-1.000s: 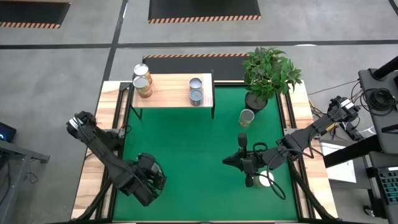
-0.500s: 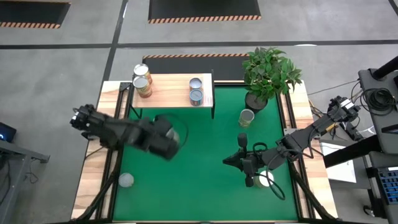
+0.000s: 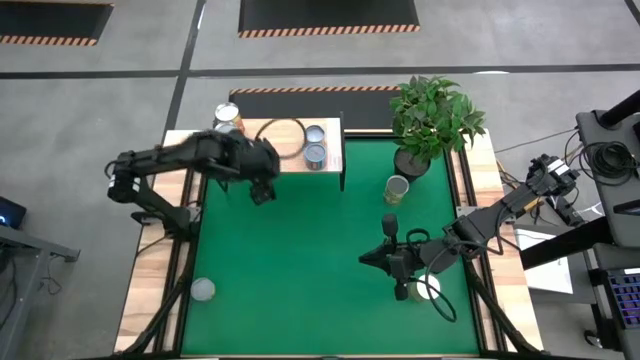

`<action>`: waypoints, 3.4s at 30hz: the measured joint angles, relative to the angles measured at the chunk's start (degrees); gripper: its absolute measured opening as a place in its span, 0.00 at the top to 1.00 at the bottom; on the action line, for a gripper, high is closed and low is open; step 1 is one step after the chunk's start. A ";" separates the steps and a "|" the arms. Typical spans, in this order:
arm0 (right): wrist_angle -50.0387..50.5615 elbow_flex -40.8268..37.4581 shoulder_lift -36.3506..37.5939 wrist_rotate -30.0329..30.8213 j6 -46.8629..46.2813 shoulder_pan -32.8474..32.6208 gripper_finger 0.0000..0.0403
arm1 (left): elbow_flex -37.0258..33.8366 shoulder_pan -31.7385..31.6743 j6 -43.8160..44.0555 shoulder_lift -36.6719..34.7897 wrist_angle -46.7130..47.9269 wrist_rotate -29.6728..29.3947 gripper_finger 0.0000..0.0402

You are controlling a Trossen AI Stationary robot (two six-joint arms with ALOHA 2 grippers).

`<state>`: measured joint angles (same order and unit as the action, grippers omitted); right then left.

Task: Pick and place cans onto a shelf
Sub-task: Put the orange can on the shelf aligned with the other orange can

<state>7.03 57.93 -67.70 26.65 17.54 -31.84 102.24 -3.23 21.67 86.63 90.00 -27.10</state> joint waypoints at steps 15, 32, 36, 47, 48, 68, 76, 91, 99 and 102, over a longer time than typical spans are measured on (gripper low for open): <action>-0.05 0.00 0.00 0.06 0.42 0.00 0.97 | -14.89 -17.17 -11.63 -14.71 -11.06 11.73 0.21; -0.03 0.00 0.00 0.44 0.46 2.27 0.97 | -20.72 -20.56 -16.26 -13.39 -15.17 11.02 0.19; 0.08 0.00 0.00 0.44 0.46 2.81 0.97 | -18.12 -20.80 -16.30 -12.94 -15.40 11.18 0.19; 0.26 -0.04 0.00 0.42 0.46 3.13 0.97 | -17.63 -22.82 -16.34 -10.87 -16.68 11.07 0.19; 0.28 -0.04 0.00 0.42 0.46 3.13 0.97 | -17.68 -23.14 -16.49 -10.63 -17.09 11.07 0.19; 1.22 -0.09 0.00 0.44 0.46 3.13 0.97 | -17.94 -26.08 -19.50 -8.98 -19.26 11.02 0.16; 1.24 -0.09 0.00 0.44 0.46 3.13 0.97 | -17.86 -27.05 -20.04 -8.98 -20.06 10.97 0.15; 1.24 -0.09 0.00 0.44 -4.10 8.33 0.97 | -18.72 -13.84 -11.60 -17.55 -30.24 7.51 0.15; 1.04 -0.09 -2.28 -3.65 -11.86 17.49 0.98 | -36.96 6.99 -15.98 -27.85 -51.56 -10.72 0.21; 0.22 0.63 -4.10 -4.68 -12.46 21.92 0.98 | -42.43 11.15 -18.62 -30.85 -58.06 -17.52 0.27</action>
<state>7.26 58.56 -71.80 21.98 5.08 -9.92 59.81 7.92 3.05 55.78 31.93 -44.62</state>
